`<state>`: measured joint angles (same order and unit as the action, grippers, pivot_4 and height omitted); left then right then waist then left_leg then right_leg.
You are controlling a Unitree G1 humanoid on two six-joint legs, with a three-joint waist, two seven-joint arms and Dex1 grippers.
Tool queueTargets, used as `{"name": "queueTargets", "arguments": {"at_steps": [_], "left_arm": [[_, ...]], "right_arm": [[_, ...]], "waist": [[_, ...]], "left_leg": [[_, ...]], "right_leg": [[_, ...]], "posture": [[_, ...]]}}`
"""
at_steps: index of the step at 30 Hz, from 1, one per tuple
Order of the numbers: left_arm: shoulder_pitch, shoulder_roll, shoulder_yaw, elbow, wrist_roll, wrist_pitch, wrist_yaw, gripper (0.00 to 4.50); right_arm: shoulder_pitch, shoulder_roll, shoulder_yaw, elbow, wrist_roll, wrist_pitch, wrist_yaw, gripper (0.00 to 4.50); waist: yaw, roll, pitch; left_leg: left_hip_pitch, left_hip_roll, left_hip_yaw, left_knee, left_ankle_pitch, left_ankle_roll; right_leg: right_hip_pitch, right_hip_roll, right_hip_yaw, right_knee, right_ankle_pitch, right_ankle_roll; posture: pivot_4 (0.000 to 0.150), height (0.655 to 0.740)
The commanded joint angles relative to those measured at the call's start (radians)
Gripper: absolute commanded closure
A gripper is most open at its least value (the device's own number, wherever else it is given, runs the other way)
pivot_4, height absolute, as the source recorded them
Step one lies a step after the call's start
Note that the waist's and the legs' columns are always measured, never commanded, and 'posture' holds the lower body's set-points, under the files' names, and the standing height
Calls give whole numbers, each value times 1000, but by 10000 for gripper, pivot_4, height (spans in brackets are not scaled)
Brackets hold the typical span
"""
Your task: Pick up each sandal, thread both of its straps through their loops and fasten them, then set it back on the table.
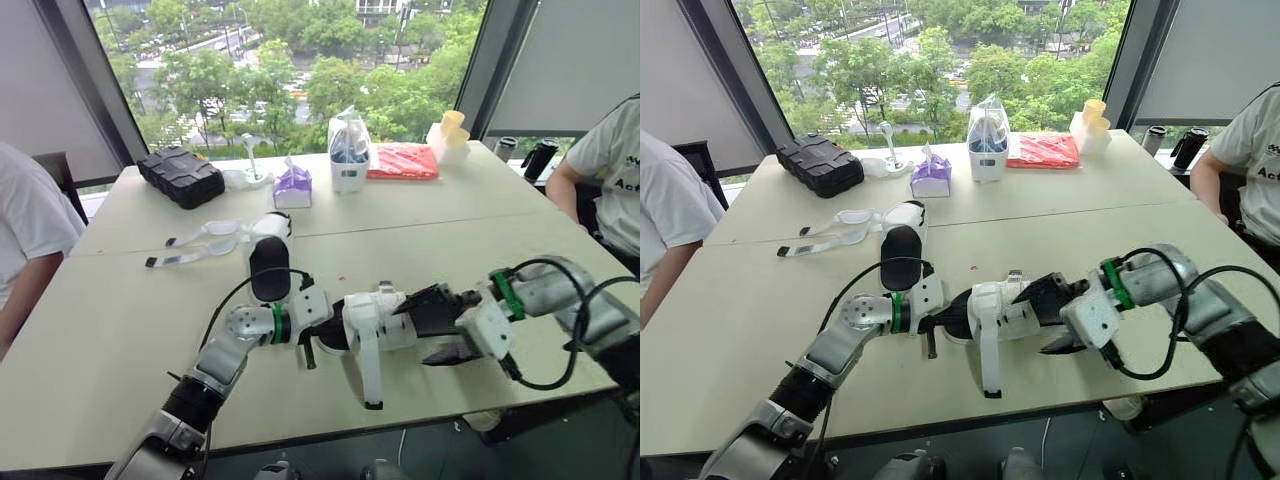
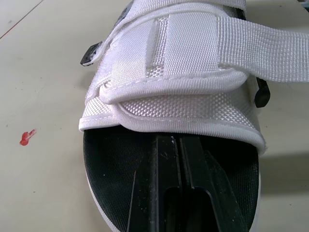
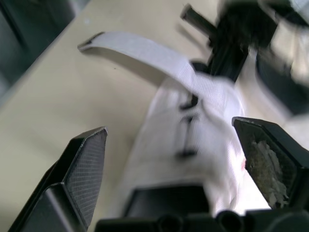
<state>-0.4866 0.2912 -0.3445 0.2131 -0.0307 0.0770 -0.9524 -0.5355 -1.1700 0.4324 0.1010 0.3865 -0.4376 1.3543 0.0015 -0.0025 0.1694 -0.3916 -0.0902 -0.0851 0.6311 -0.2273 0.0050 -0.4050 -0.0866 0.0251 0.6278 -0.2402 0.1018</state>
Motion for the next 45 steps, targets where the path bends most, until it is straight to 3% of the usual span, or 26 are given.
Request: {"name": "queueTargets", "arguments": {"at_steps": [1,5,9,15,22,27,29,31,37,41,45], "left_arm": [[4,-1,-20,15,14,4,-2,45000],[1,-7,-25,19,14,-1,-7,45000],[4,-11,-25,16,16,1,-7,45000],[8,-12,-24,9,16,8,-5,45000],[12,-11,-26,2,15,16,-4,45000],[17,-16,-31,-4,15,21,0,45000],[17,-19,-31,-5,15,24,3,45000],[17,-21,-32,-6,16,25,5,45000],[20,-21,-30,-8,14,26,10,45000],[23,-21,-30,-10,13,26,11,45000],[22,-20,-30,-5,15,22,11,45000]], "right_arm": [[52,-99,-66,-171,249,552,42,156],[51,-105,-64,-185,356,984,97,156],[53,-9,-101,-199,414,1222,21,156],[92,175,-168,-236,440,1395,-150,156],[128,338,-203,-292,404,1437,-286,156],[121,393,-236,-315,443,1511,-317,156],[126,406,-240,-332,440,1522,-329,5273],[125,419,-253,-332,444,1535,-338,13143],[107,423,-290,-331,462,1570,-335,43779],[58,380,-306,-363,499,1615,-282,44507],[-117,393,-312,-273,509,1678,-270,44507]], "waist": [[4,0,0],[10,0,0],[11,0,0],[13,-1,0],[13,-2,-1],[12,-2,-1],[13,-2,-1],[12,-2,-1],[13,-2,-1],[13,-2,-1],[11,-2,-1]], "left_leg": [[-1,0,0,0,0,0],[-1,1,0,0,0,0],[-2,1,0,0,-1,1],[-9,0,0,1,-1,1],[-14,0,-1,3,-1,1],[-14,0,-1,4,-1,1],[-14,0,-1,4,-1,1],[-14,0,-1,4,-1,1],[-14,0,-1,4,-1,2],[-14,0,-1,4,-1,2],[-14,0,-1,4,-1,2]], "right_leg": [[-1,0,0,0,0,0],[-1,-1,-1,-2,-1,-2],[-1,-1,-1,-5,-1,-1],[-4,-1,-3,-8,2,3],[-8,-1,-4,-8,3,5],[-8,-1,-4,-8,3,5],[-8,-1,-4,-8,3,5],[-8,-1,-4,-8,3,5],[-8,-1,-4,-8,3,5],[-8,-1,-5,-8,3,5],[-8,-1,-5,-8,3,5]], "posture": [[1500,7400],[1500,7400],[1500,7400],[1500,7400],[1500,7400],[1500,7400],[1500,7400],[1500,7400],[1500,7400],[1500,7400],[1500,7400]]}}
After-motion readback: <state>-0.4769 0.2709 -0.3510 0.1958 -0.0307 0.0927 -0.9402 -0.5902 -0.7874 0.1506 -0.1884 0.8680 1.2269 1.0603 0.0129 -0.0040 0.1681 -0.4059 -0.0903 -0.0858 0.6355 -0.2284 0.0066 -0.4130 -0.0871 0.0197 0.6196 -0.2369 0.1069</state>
